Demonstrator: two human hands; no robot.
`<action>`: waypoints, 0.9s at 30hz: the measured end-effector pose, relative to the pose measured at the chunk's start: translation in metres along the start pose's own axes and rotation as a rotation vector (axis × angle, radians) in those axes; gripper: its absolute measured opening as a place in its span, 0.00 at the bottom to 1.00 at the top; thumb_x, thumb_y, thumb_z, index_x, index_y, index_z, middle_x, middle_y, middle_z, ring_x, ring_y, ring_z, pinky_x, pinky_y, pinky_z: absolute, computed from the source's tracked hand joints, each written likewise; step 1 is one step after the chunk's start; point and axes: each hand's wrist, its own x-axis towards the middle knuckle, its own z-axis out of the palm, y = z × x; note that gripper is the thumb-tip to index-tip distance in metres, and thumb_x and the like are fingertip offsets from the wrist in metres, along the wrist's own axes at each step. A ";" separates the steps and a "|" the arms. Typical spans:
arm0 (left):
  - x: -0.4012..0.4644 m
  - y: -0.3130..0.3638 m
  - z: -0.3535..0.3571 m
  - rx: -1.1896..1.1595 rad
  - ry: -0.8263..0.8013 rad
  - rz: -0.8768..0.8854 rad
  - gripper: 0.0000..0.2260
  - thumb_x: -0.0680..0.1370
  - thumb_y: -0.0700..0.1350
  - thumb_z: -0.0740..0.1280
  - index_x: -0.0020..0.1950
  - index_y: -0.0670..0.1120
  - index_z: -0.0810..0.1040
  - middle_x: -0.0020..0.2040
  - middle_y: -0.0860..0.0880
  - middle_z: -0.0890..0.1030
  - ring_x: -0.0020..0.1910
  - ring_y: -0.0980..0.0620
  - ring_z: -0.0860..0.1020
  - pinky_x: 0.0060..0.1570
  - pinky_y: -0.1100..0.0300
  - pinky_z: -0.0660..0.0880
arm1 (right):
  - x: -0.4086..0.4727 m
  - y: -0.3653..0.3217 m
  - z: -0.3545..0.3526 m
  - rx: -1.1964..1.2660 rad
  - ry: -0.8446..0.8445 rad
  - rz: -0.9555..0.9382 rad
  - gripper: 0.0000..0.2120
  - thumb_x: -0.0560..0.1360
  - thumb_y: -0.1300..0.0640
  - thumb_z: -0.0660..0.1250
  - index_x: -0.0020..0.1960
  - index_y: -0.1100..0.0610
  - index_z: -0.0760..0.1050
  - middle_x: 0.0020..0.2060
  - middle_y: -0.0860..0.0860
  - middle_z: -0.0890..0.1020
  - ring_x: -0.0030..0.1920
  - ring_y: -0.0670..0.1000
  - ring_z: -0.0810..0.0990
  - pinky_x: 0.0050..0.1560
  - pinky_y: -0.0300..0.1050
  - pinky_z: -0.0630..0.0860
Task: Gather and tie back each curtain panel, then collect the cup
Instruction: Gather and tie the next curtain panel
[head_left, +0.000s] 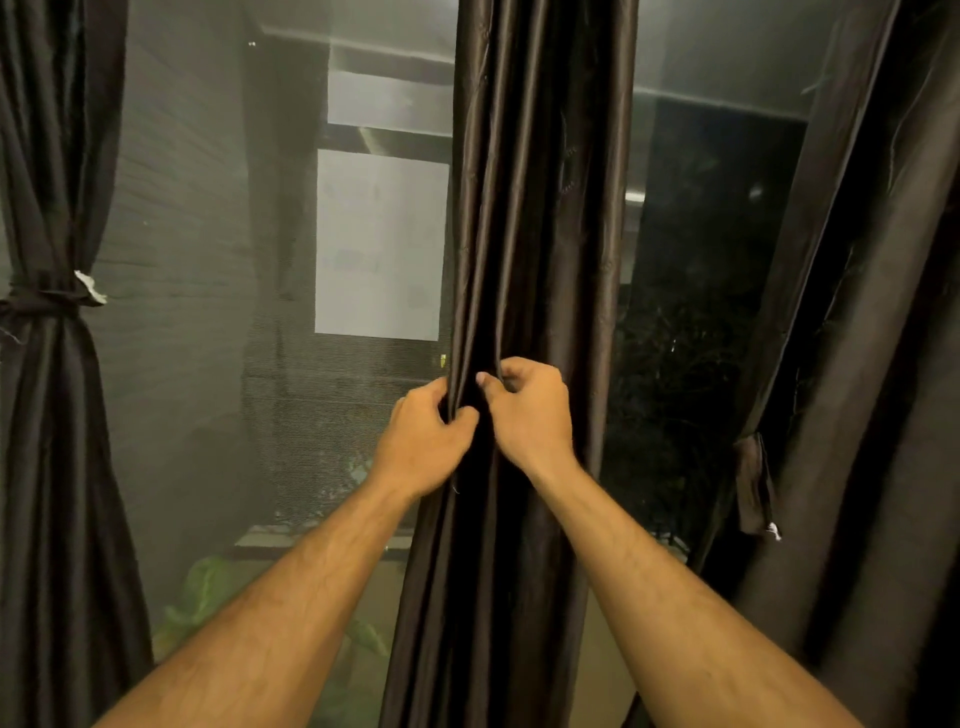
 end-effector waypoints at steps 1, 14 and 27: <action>-0.001 0.002 0.002 0.004 -0.032 0.009 0.06 0.77 0.47 0.67 0.51 0.53 0.81 0.35 0.51 0.84 0.31 0.53 0.81 0.32 0.54 0.76 | -0.001 -0.003 0.000 0.020 -0.044 -0.028 0.10 0.81 0.58 0.68 0.41 0.57 0.83 0.34 0.48 0.85 0.38 0.46 0.84 0.43 0.49 0.81; 0.005 0.002 0.005 0.081 0.048 -0.050 0.07 0.80 0.41 0.65 0.45 0.50 0.79 0.34 0.55 0.82 0.29 0.59 0.79 0.30 0.63 0.72 | -0.022 0.011 -0.030 -0.153 0.536 -0.024 0.34 0.74 0.54 0.75 0.76 0.56 0.65 0.72 0.52 0.70 0.72 0.54 0.69 0.73 0.53 0.67; -0.009 0.019 0.000 -0.149 -0.223 0.028 0.25 0.70 0.45 0.66 0.68 0.47 0.80 0.54 0.54 0.84 0.53 0.56 0.82 0.57 0.55 0.77 | -0.004 -0.013 -0.015 0.143 -0.133 0.015 0.11 0.80 0.48 0.70 0.54 0.56 0.81 0.45 0.48 0.86 0.48 0.47 0.86 0.53 0.49 0.83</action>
